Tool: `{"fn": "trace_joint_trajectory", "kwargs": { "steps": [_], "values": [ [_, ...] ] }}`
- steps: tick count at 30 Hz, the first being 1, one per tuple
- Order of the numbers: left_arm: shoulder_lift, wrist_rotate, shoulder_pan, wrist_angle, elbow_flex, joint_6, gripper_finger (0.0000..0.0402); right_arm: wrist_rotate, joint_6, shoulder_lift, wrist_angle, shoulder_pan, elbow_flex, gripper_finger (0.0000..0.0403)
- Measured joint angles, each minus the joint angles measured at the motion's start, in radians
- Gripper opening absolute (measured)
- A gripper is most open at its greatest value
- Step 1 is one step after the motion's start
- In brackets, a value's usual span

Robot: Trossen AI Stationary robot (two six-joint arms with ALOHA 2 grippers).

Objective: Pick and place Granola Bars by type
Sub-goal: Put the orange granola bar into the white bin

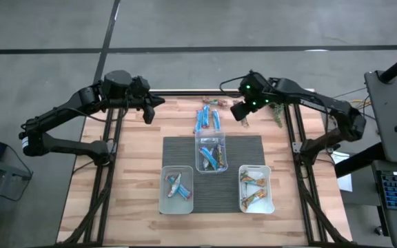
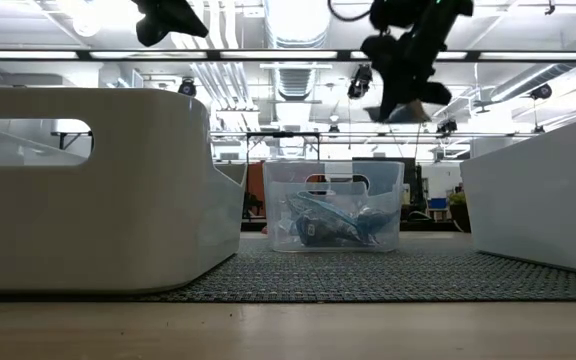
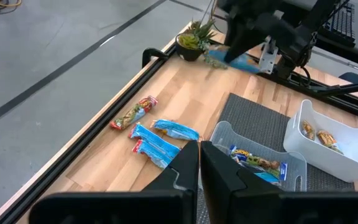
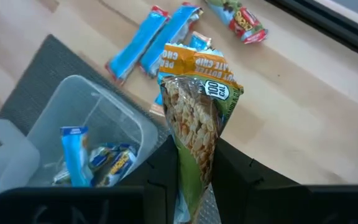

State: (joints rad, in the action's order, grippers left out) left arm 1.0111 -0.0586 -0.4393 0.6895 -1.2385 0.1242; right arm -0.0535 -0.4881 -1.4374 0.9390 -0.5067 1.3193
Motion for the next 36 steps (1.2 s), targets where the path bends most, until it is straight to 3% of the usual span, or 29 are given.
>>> {"fn": "trace_joint_trajectory", "kwargs": {
  "steps": [7, 12, 16, 36],
  "values": [
    [0.000, 0.000, 0.000, 0.000, 0.000, 0.000, 0.0000, -0.008, 0.025, 0.066, 0.096, 0.061, 0.000, 0.0070],
    [0.000, 0.000, 0.000, 0.000, 0.000, -0.001, 0.0000, -0.092, 0.040, 0.110, 0.141, 0.134, 0.000, 0.0070],
    [0.000, 0.000, 0.000, 0.000, 0.000, -0.001, 0.0000, -0.134, 0.024, 0.149, 0.140, 0.213, 0.000, 0.0070],
    [0.000, 0.000, 0.000, 0.000, 0.000, -0.001, 0.0000, -0.142, -0.064, 0.253, 0.141, 0.642, 0.001, 0.0068]
  ]
}}
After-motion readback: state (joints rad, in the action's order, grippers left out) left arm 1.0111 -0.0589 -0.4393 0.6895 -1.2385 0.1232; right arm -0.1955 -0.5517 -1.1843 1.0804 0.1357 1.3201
